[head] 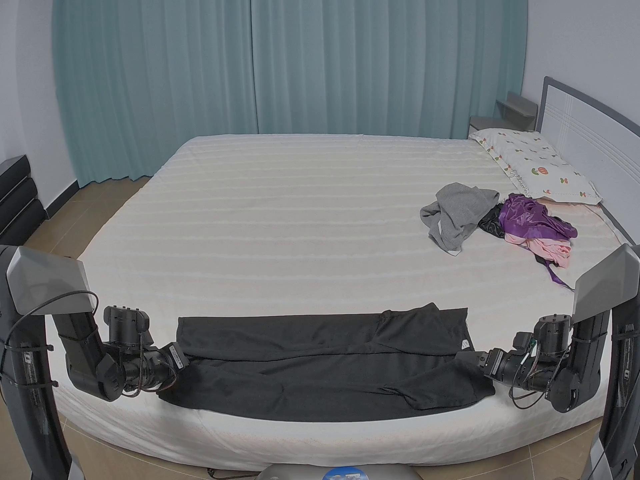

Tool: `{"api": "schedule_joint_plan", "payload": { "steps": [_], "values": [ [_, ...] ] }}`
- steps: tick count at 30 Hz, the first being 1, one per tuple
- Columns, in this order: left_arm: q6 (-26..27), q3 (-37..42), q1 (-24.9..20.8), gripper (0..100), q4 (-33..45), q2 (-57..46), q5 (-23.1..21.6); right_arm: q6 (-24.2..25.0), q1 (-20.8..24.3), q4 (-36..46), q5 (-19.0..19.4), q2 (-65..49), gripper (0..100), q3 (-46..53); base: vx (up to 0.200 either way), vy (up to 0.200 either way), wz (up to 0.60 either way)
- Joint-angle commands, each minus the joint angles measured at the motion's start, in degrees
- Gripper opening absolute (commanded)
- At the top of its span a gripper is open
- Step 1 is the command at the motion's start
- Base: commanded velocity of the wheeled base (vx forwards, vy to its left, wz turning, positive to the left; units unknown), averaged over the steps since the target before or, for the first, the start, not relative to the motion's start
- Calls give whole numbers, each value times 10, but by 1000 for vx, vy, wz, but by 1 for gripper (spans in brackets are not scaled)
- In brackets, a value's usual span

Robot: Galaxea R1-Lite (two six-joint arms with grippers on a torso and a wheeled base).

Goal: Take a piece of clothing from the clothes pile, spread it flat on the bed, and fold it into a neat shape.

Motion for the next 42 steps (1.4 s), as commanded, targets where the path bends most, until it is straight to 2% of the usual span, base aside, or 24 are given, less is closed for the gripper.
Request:
{"api": "schedule_joint_plan", "payload": {
  "steps": [1,22,23,32,42],
  "values": [
    [-3,4,1,0,-1,-2,0,-1,1,-8,4,4,100,3,0,0,0],
    [-24,-1,6,0,-1,4,-1,-62,21,-1,12,58,100,-74,0,0,0],
    [-24,0,6,0,-1,4,-1,-67,21,0,12,60,0,-74,0,0,0],
    [-31,1,8,0,-1,0,0,-83,17,-2,12,60,0,-72,0,0,0],
    [-32,3,13,0,-1,-3,0,-73,-15,-9,13,37,0,-76,0,0,0]
  ]
}}
